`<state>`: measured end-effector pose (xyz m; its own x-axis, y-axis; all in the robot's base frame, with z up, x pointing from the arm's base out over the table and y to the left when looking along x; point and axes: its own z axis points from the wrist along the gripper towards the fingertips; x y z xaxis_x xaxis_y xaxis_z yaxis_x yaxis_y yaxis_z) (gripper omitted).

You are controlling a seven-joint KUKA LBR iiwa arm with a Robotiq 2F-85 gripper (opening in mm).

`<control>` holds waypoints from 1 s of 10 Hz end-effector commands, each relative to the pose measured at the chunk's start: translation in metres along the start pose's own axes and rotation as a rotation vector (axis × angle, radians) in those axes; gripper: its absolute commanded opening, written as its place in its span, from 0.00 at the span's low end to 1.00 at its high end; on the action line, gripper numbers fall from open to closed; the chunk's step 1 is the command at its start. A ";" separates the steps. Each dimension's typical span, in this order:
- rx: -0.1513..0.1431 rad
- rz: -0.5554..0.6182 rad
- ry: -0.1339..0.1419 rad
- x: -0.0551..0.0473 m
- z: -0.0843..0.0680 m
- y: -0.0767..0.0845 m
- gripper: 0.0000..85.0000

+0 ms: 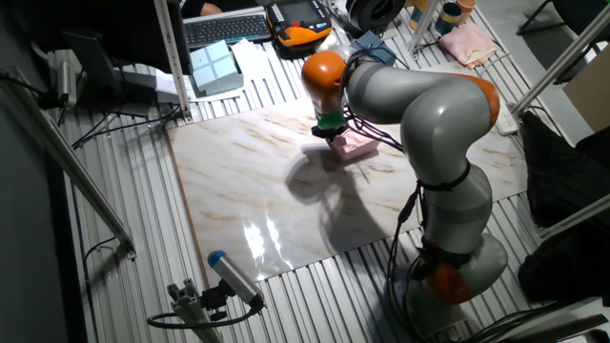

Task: Slide the outer casing onto the gift box

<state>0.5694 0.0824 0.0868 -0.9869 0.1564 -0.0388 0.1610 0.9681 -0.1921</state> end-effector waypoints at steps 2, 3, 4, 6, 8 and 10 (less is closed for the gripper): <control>-0.012 -0.018 0.014 -0.002 -0.002 -0.004 0.00; -0.024 -0.027 0.027 -0.003 -0.004 -0.005 0.00; -0.030 -0.029 0.034 -0.003 -0.006 -0.006 0.00; -0.030 -0.034 0.034 -0.003 -0.007 -0.007 0.00; -0.039 -0.046 0.041 -0.007 -0.009 -0.011 0.00; -0.053 -0.057 0.055 -0.010 -0.011 -0.014 0.00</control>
<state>0.5765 0.0692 0.1010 -0.9936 0.1104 0.0243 0.1059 0.9843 -0.1415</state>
